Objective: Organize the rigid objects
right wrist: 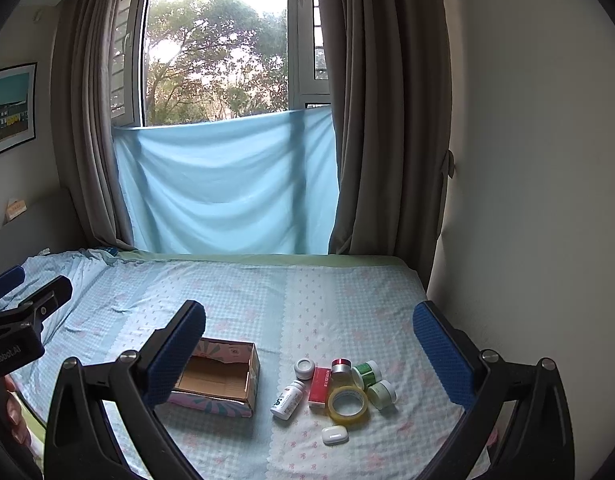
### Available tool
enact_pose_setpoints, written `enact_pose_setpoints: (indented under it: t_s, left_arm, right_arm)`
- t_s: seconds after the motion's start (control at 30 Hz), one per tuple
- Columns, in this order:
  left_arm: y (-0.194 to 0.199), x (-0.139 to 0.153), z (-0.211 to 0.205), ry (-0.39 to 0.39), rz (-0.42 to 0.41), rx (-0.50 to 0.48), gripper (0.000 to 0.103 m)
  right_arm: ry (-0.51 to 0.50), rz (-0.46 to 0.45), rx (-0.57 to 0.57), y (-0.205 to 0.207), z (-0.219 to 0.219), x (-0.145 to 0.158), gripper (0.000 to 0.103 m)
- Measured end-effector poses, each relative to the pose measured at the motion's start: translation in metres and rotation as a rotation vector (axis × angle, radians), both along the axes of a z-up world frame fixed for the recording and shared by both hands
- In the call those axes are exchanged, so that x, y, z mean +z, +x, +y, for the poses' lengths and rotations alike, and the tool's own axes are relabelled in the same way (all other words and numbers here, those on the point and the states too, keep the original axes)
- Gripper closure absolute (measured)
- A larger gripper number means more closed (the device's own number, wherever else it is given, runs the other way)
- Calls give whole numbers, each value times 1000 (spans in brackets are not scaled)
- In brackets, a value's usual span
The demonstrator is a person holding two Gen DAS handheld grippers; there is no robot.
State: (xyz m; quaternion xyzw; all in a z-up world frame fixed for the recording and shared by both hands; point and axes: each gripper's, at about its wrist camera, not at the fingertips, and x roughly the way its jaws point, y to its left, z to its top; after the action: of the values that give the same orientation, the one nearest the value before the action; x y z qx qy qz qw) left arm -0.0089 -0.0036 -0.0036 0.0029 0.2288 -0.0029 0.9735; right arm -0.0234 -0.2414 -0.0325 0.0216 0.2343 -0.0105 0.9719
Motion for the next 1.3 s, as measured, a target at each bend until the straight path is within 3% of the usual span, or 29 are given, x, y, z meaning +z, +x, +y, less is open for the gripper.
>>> enact_pose_setpoints:
  t_s: [0.9,1.1,1.3]
  left_arm:
    - [19,-9,-2,-10,31,-32,1]
    - [48,-26,-18,-48,119,-74,1]
    - [95,-79,-70,-62,281,-117,1]
  right_arm:
    - [19,36,-14,15,-4,-4,0]
    - [39,82,-30,26,-19,-11,0]
    - [27,162,-60,50,-61,-42,0]
